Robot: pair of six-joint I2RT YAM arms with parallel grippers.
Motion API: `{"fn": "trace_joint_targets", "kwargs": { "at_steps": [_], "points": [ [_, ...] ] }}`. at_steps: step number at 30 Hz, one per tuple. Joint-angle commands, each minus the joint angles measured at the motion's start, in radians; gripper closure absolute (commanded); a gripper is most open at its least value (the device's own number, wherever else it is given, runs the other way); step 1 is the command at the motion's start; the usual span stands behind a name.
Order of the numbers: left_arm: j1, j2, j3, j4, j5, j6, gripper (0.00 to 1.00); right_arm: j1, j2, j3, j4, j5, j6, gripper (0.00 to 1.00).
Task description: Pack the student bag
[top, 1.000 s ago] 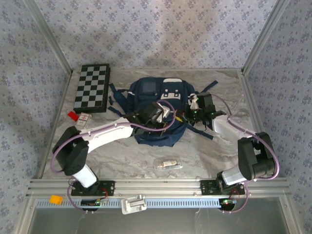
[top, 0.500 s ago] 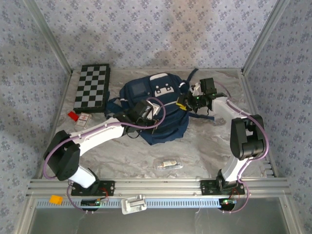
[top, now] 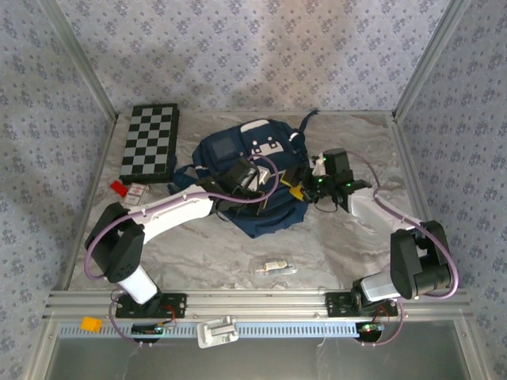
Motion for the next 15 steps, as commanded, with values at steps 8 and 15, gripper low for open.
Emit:
{"fn": "trace_joint_targets", "kwargs": {
  "at_steps": [8,15],
  "points": [
    [-0.026,-0.011,0.039,0.020,0.028,0.013,1.00,0.092,0.130,0.010,0.239,0.093,0.174,0.68],
    [-0.023,-0.080,-0.028,-0.035,-0.044,0.039,1.00,0.058,0.126,0.011,0.190,0.101,0.129,0.97]
  ]
}}
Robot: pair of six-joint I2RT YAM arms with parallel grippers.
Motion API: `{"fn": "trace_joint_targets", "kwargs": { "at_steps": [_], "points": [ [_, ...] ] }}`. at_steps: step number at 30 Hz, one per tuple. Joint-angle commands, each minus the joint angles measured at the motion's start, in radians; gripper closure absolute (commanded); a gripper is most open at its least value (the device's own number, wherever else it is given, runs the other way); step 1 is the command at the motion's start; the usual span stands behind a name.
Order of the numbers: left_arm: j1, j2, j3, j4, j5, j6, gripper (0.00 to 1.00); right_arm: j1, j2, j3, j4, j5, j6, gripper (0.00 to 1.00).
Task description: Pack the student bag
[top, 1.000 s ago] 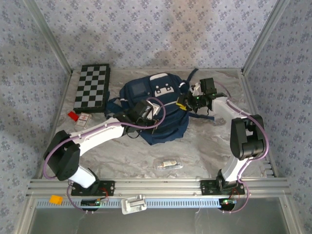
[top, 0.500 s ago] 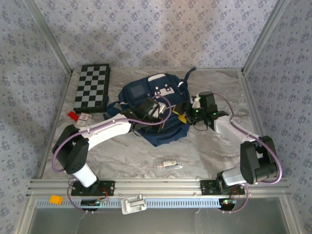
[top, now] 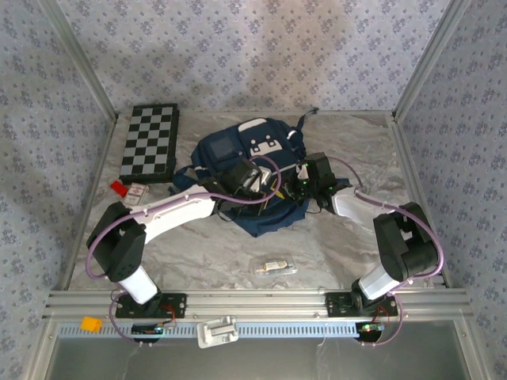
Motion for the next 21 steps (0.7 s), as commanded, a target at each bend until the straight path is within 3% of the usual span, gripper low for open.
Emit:
{"fn": "trace_joint_targets", "kwargs": {
  "at_steps": [1,6,11,16,21],
  "points": [
    [-0.011,-0.090,-0.039,-0.025,-0.010,0.031,1.00,-0.035,-0.012,0.016,0.011,0.037,-0.039,0.98],
    [0.025,-0.156,-0.139,-0.055,-0.065,0.035,1.00,-0.096,-0.062,0.028,-0.061,0.018,-0.084,1.00],
    [0.131,-0.222,-0.226,-0.042,-0.076,0.028,1.00,-0.129,-0.071,0.043,-0.111,-0.005,-0.121,1.00],
    [0.266,-0.206,-0.226,-0.023,-0.043,0.023,1.00,-0.085,-0.059,0.045,-0.090,0.028,-0.115,1.00],
    [0.293,-0.158,-0.176,0.030,-0.002,0.029,1.00,-0.011,-0.023,0.035,0.019,0.074,-0.055,1.00]
  ]
}}
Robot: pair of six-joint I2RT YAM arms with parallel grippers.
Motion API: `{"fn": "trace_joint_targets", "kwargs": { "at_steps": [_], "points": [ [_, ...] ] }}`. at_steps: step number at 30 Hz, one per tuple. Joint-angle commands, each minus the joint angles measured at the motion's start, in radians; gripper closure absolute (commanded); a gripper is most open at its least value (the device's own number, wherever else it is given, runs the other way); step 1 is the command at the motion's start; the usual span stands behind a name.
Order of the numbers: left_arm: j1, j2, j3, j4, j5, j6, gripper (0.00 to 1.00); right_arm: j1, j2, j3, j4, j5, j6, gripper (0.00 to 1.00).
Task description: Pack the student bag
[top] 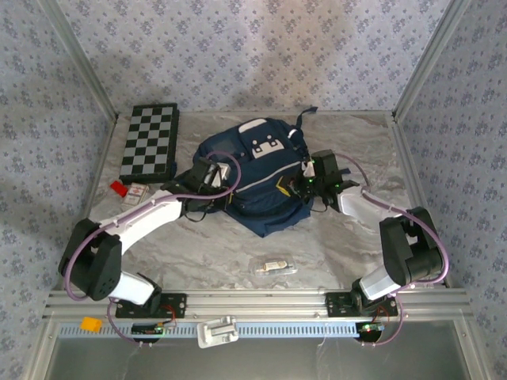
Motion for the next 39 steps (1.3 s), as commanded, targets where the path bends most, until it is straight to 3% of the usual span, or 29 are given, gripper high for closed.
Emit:
{"fn": "trace_joint_targets", "kwargs": {
  "at_steps": [1,5,8,13,16,21,32,35,39],
  "points": [
    [0.022,0.041,0.063,0.006,-0.025,0.011,1.00,0.035,0.031,0.031,0.090,0.084,0.016,1.00],
    [0.032,0.087,0.117,-0.033,-0.007,-0.004,1.00,0.048,0.034,0.031,0.113,0.100,0.014,0.89],
    [0.031,0.059,0.078,-0.041,0.008,-0.013,0.98,0.048,-0.009,0.038,0.011,0.136,-0.057,0.74],
    [0.022,-0.029,0.001,-0.099,0.071,-0.085,0.69,0.080,-0.125,0.036,-0.212,0.208,-0.226,0.52],
    [-0.001,-0.103,-0.049,-0.115,0.076,-0.138,0.59,0.143,-0.195,0.041,-0.355,0.297,-0.342,0.42],
    [-0.061,-0.204,-0.102,-0.165,0.050,-0.225,0.50,0.254,-0.259,0.059,-0.596,0.411,-0.430,0.35],
    [-0.169,-0.422,-0.256,-0.181,-0.025,-0.394,0.40,0.682,-0.319,0.039,-1.002,0.768,-0.349,0.20],
    [-0.169,-0.464,-0.272,-0.204,-0.032,-0.422,0.38,0.772,-0.306,0.038,-1.069,0.820,-0.274,0.15],
    [-0.170,-0.499,-0.301,-0.213,-0.059,-0.443,0.33,0.856,-0.294,-0.023,-1.025,0.812,-0.219,0.08]
  ]
}}
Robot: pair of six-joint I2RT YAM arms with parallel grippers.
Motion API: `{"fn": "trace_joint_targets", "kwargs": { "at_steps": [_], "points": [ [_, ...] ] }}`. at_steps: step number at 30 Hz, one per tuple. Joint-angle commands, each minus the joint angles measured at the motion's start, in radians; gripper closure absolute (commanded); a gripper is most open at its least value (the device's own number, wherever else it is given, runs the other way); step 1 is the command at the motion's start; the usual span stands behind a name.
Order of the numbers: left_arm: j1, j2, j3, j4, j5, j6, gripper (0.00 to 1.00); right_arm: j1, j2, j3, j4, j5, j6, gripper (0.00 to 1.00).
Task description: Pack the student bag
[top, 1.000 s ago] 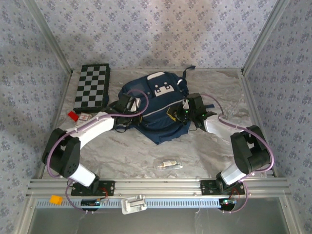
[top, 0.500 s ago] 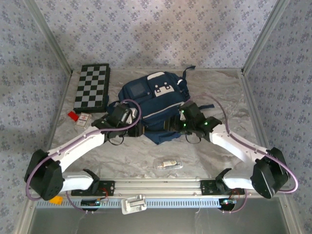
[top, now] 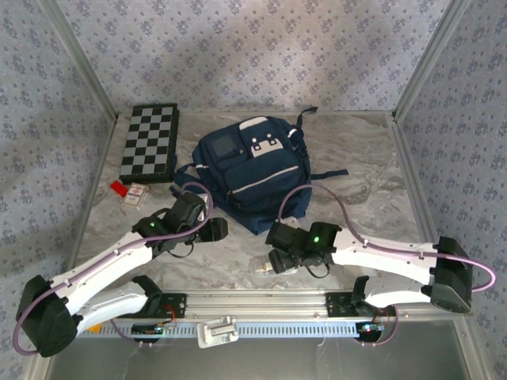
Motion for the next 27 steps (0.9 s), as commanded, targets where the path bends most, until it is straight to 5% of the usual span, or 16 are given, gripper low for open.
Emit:
{"fn": "trace_joint_targets", "kwargs": {
  "at_steps": [1,16,27],
  "points": [
    [-0.004,-0.026,-0.018,-0.030,-0.036,-0.041,0.32,0.047,0.018,-0.051,-0.037,0.052,0.084,0.05],
    [0.025,-0.049,-0.040,-0.074,-0.087,-0.064,0.21,0.110,0.280,-0.025,0.123,-0.001,0.043,0.00],
    [0.073,-0.039,-0.044,-0.050,-0.064,-0.048,0.19,-0.049,0.293,-0.007,0.152,0.029,0.015,0.00]
  ]
}}
